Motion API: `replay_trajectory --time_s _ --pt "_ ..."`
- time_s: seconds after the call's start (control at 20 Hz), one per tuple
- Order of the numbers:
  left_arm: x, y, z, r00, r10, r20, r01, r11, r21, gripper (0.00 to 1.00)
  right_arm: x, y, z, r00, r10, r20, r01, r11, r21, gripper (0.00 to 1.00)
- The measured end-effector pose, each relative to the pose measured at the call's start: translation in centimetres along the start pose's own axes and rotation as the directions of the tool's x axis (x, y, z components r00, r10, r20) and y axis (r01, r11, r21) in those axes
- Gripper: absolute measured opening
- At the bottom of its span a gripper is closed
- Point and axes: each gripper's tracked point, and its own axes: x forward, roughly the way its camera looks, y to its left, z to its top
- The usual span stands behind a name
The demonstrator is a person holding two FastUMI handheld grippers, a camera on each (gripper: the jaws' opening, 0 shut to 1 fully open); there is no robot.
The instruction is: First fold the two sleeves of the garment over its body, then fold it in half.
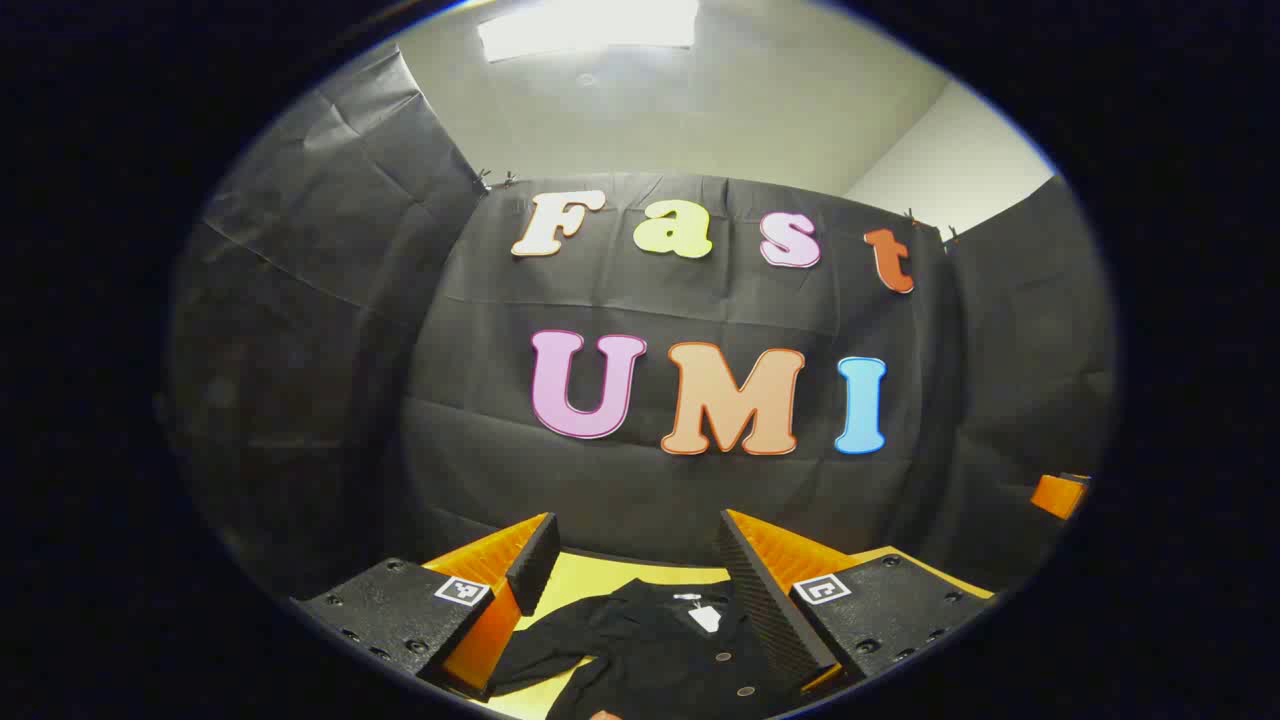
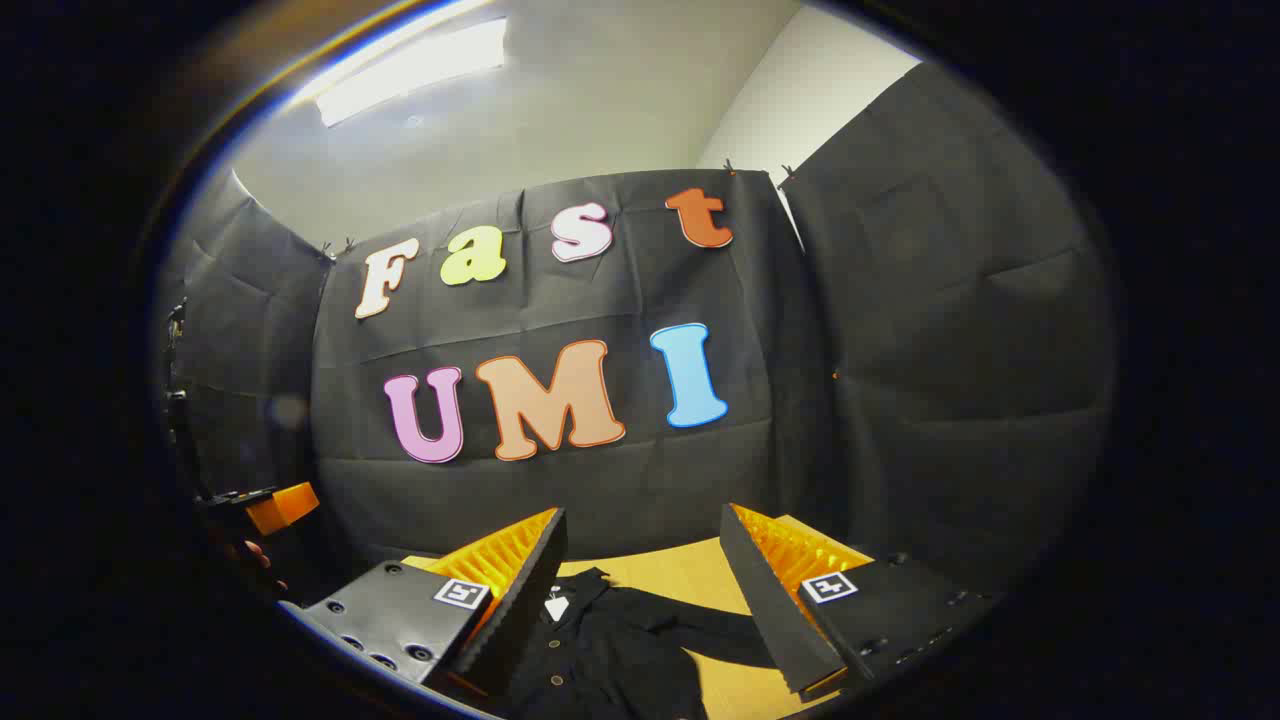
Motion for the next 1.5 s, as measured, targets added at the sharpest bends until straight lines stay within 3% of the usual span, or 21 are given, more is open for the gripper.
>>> replay_trajectory --time_s 0.2,0.25,0.3,0.4,0.6,0.65,0.7,1.0,1.1,1.2,1.25,1.5 --pt "-0.1 -0.7 -1.2 0.999 -0.029 -0.026 0.027 0.999 -0.043 0.94 -0.8 -2.2 0.5 0.996 -0.083 0.024 0.083 0.997 0.007 0.93" --pt "-0.1 -0.6 -1.4 0.999 -0.03 -0.033 0.029 0.999 -0.045 0.94 -0.9 -2.3 0.4 0.996 -0.09 0.02 0.09 0.996 0.006 0.97" --pt "-0.2 -0.3 -1.6 0.999 -0.026 -0.039 0.024 0.999 -0.043 0.94 -1.0 -2.6 0.2 0.995 -0.097 0.017 0.097 0.995 0.005 0.93" --pt "-0.2 0.6 -1.7 0.999 0.0 -0.037 -0.001 0.999 -0.044 0.94 -1.0 -3.1 0.1 0.994 -0.112 0.012 0.112 0.994 0.002 0.97" --pt "-0.5 2.2 -2.6 0.997 0.05 -0.06 -0.054 0.997 -0.054 0.94 -0.5 -3.4 -0.3 0.994 -0.11 -0.009 0.11 0.994 -0.001 0.97" --pt "-0.5 2.7 -2.5 0.996 0.068 -0.058 -0.071 0.996 -0.056 0.94 -0.4 -3.5 -0.3 0.993 -0.114 -0.009 0.114 0.993 -0.008 0.93" --pt "-0.4 3.0 -2.3 0.995 0.078 -0.054 -0.081 0.995 -0.059 0.94 -0.3 -3.7 -0.5 0.993 -0.116 -0.01 0.116 0.993 -0.016 0.97" --pt "-0.3 3.6 -2.5 0.994 0.086 -0.062 -0.089 0.995 -0.047 0.94 0.1 -3.7 -1.7 0.993 -0.105 -0.051 0.104 0.994 -0.031 0.94" --pt "-0.4 3.8 -2.5 0.994 0.087 -0.064 -0.09 0.995 -0.044 0.94 0.2 -3.6 -1.7 0.993 -0.103 -0.053 0.102 0.995 -0.025 0.97" --pt "-0.5 4.1 -2.2 0.994 0.091 -0.059 -0.094 0.995 -0.041 0.94 0.2 -4.1 -2.0 0.993 -0.108 -0.058 0.106 0.994 -0.031 0.93" --pt "-0.7 4.3 -2.1 0.994 0.095 -0.056 -0.097 0.994 -0.04 0.94 0.1 -4.6 -2.1 0.991 -0.116 -0.062 0.114 0.993 -0.032 0.97" --pt "-2.0 6.3 -1.9 0.989 0.142 -0.051 -0.144 0.989 -0.031 0.94 0.1 -8.3 -3.5 0.977 -0.186 -0.106 0.185 0.982 -0.02 0.97"
